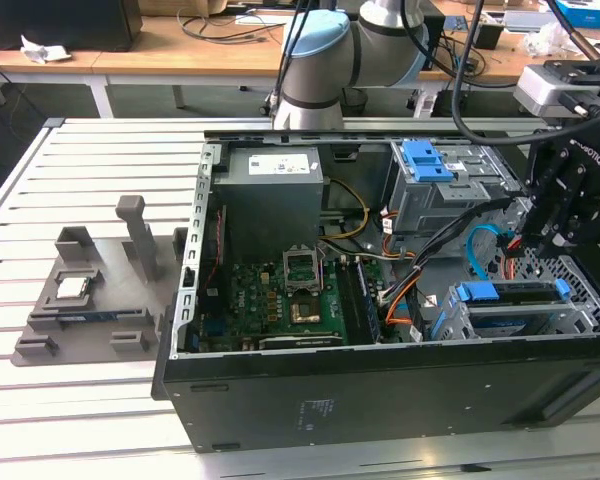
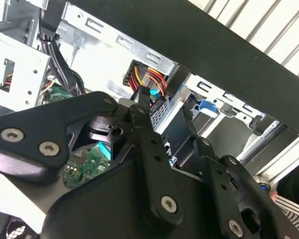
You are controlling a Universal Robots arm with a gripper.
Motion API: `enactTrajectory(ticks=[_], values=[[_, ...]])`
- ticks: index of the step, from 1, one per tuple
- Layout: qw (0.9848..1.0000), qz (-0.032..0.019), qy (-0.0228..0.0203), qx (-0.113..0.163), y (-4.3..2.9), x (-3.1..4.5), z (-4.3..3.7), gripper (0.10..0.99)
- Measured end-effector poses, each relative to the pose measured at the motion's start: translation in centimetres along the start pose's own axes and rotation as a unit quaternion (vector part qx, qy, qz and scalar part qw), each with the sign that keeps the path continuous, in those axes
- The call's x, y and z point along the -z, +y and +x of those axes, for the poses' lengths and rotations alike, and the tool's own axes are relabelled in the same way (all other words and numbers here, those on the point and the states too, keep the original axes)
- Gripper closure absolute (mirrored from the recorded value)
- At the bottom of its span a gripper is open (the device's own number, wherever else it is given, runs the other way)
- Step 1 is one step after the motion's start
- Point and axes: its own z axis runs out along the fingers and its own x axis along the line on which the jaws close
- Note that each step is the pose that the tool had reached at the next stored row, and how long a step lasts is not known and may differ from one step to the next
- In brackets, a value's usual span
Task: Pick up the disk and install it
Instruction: 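Insert the first disk wire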
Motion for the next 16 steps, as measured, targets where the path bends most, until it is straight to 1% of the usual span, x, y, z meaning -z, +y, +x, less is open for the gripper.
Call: enactTrajectory(ticks=[4,6,8,14,16], values=[[1.0000,0.0000,0.0000,0.000,0.01,-0.01,0.00,0.678],[1.0000,0.0000,0.0000,0.000,0.01,-0.01,0.00,0.812],[1.0000,0.0000,0.0000,0.000,0.01,-0.02,0.00,0.918],[1.0000,0.0000,-0.0001,0.000,0.08,-0.05,0.04,0.918],[1.0000,0.0000,0.0004,0.000,0.37,-0.07,0.50,0.918]])
